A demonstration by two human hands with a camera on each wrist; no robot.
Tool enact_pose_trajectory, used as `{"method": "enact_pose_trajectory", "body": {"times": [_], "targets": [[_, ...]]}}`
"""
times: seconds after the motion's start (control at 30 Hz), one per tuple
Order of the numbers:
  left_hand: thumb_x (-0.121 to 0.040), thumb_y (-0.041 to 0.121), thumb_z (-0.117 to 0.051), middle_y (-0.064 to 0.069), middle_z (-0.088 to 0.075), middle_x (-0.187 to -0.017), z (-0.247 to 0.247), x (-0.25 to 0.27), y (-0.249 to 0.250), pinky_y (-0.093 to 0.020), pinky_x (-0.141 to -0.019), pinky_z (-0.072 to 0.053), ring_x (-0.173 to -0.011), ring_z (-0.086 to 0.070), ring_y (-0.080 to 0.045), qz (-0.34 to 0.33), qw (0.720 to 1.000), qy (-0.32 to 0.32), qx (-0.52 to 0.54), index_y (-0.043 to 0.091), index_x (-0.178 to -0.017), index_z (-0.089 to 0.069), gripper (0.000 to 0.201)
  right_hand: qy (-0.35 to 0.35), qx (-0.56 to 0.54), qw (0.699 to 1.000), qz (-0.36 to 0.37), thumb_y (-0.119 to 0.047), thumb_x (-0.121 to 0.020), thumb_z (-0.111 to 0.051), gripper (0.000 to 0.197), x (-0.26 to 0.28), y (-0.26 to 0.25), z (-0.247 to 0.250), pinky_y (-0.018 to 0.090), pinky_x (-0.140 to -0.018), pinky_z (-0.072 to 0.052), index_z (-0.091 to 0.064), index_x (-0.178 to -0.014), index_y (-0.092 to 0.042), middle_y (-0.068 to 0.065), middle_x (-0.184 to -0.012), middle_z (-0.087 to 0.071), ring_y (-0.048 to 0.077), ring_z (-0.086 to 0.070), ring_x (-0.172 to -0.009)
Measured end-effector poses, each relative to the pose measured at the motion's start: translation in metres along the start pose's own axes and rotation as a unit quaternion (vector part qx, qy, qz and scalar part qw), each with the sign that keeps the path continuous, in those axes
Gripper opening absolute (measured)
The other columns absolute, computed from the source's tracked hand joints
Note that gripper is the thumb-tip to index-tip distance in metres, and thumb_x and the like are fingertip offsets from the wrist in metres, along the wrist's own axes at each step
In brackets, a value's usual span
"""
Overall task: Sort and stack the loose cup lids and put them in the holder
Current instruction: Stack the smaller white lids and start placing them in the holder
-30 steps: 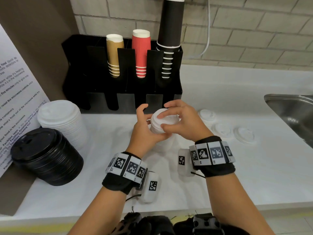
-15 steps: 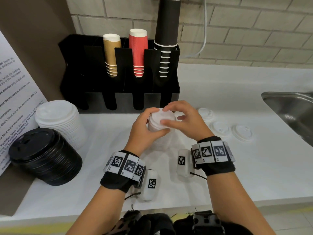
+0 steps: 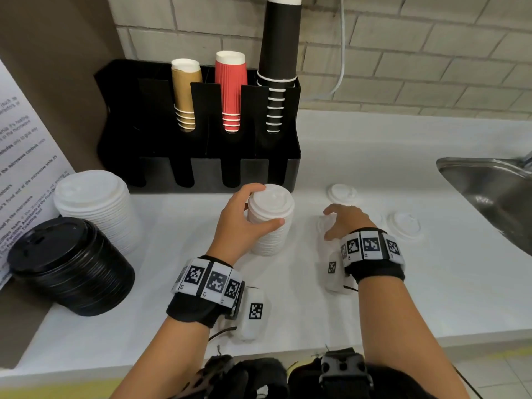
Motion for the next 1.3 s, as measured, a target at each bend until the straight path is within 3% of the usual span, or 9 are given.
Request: {"method": "enact_pose_trajectory", "body": {"times": [0.2, 0.3, 0.4, 0.57, 0.73, 1.0, 1.1, 1.2, 1.3], "targets": [[-0.069, 0.024, -0.086, 0.032, -0.049, -0.117, 0.004, 0.000, 0.000, 0.000, -0.076, -0.038, -0.105, -0.047, 0.012, 0.011, 1.000, -0.006, -0.005, 0.039, -0.127, -0.046, 0.071, 0.077, -0.078, 0.993, 0.050, -0.031, -0.083, -0.067, 0.053, 0.010, -0.011, 0.030, 0.033, -0.090, -0.040, -0.046, -0.131, -0.026, 0.010, -0.132, -0.047, 0.031, -0.046, -0.120], [-0.066, 0.023, -0.088, 0.023, -0.053, -0.118, 0.004, 0.001, 0.001, -0.011, -0.085, -0.038, -0.106, -0.051, 0.003, 0.024, 1.000, 0.006, 0.009, 0.040, -0.141, -0.030, 0.096, 0.142, -0.241, 0.940, 0.196, -0.027, -0.076, -0.075, 0.042, 0.038, -0.043, 0.063, 0.020, -0.075, -0.040, -0.057, -0.115, -0.027, 0.000, -0.114, -0.056, 0.017, -0.054, -0.097], [-0.064, 0.022, -0.090, 0.012, -0.057, -0.124, 0.004, 0.001, 0.000, -0.021, -0.092, -0.040, -0.112, -0.053, -0.007, 0.032, 0.999, 0.021, 0.021, 0.031, -0.150, -0.016, 0.114, 0.170, -0.247, 0.901, 0.314, -0.023, -0.071, -0.077, 0.039, 0.071, -0.082, 0.073, 0.008, -0.072, -0.035, -0.060, -0.103, -0.036, -0.004, -0.110, -0.057, 0.009, -0.050, -0.092], [-0.062, 0.019, -0.091, -0.002, -0.058, -0.129, 0.004, 0.002, -0.001, -0.023, -0.090, -0.046, -0.116, -0.055, -0.014, 0.040, 0.998, 0.029, 0.029, 0.027, -0.151, -0.010, 0.121, 0.128, -0.187, 0.903, 0.365, -0.024, -0.069, -0.077, 0.039, 0.083, -0.118, 0.053, 0.025, -0.090, -0.038, -0.067, -0.107, -0.032, 0.000, -0.115, -0.057, 0.018, -0.048, -0.108], [-0.062, 0.018, -0.090, -0.002, -0.059, -0.127, 0.004, 0.002, -0.003, -0.011, -0.081, -0.042, -0.115, -0.055, -0.013, 0.042, 0.998, 0.032, 0.032, 0.026, -0.151, -0.010, 0.120, 0.107, -0.166, 0.912, 0.360, -0.023, -0.069, -0.077, 0.038, 0.077, -0.123, 0.039, 0.028, -0.092, -0.039, -0.068, -0.106, -0.031, 0.000, -0.117, -0.056, 0.021, -0.046, -0.111], [-0.064, 0.023, -0.090, 0.004, -0.060, -0.127, 0.003, 0.003, -0.001, -0.013, -0.078, -0.042, -0.115, -0.055, -0.011, 0.025, 0.999, 0.022, 0.026, 0.038, -0.143, -0.027, 0.102, 0.099, -0.189, 0.912, 0.352, -0.022, -0.069, -0.076, 0.040, 0.073, -0.118, 0.035, 0.025, -0.086, -0.040, -0.065, -0.107, -0.031, -0.002, -0.112, -0.057, 0.020, -0.050, -0.107], [-0.064, 0.024, -0.089, 0.014, -0.060, -0.120, 0.004, 0.004, 0.002, -0.007, -0.073, -0.044, -0.109, -0.055, 0.003, 0.015, 0.999, 0.017, 0.025, 0.044, -0.133, -0.039, 0.088, 0.101, -0.196, 0.910, 0.351, -0.021, -0.069, -0.076, 0.040, 0.072, -0.118, 0.034, 0.022, -0.083, -0.040, -0.066, -0.107, -0.029, -0.002, -0.111, -0.058, 0.018, -0.050, -0.105], [-0.067, 0.021, -0.088, 0.020, -0.062, -0.112, 0.004, 0.005, 0.007, -0.004, -0.073, -0.043, -0.099, -0.056, 0.011, -0.011, 1.000, 0.013, 0.011, 0.036, -0.118, -0.053, 0.063, 0.107, -0.190, 0.909, 0.355, -0.021, -0.070, -0.076, 0.037, 0.072, -0.120, 0.034, 0.010, -0.074, -0.037, -0.068, -0.105, -0.028, -0.004, -0.109, -0.062, 0.013, -0.052, -0.100], [-0.073, 0.023, -0.084, 0.019, -0.061, -0.114, 0.004, 0.005, 0.008, -0.007, -0.073, -0.045, -0.101, -0.057, 0.005, -0.018, 1.000, 0.014, 0.011, 0.029, -0.114, -0.057, 0.050, 0.105, -0.231, 0.898, 0.359, -0.027, -0.075, -0.077, 0.034, 0.073, -0.112, 0.037, 0.003, -0.069, -0.038, -0.065, -0.107, -0.028, -0.017, -0.105, -0.062, -0.001, -0.053, -0.093]]}}
Point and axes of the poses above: each hand's wrist, its own x-axis away from the middle knuckle, its own z-axis out of the back of the hand, y = z × x, the point moved 8 cm from there along -x, towards the middle knuckle
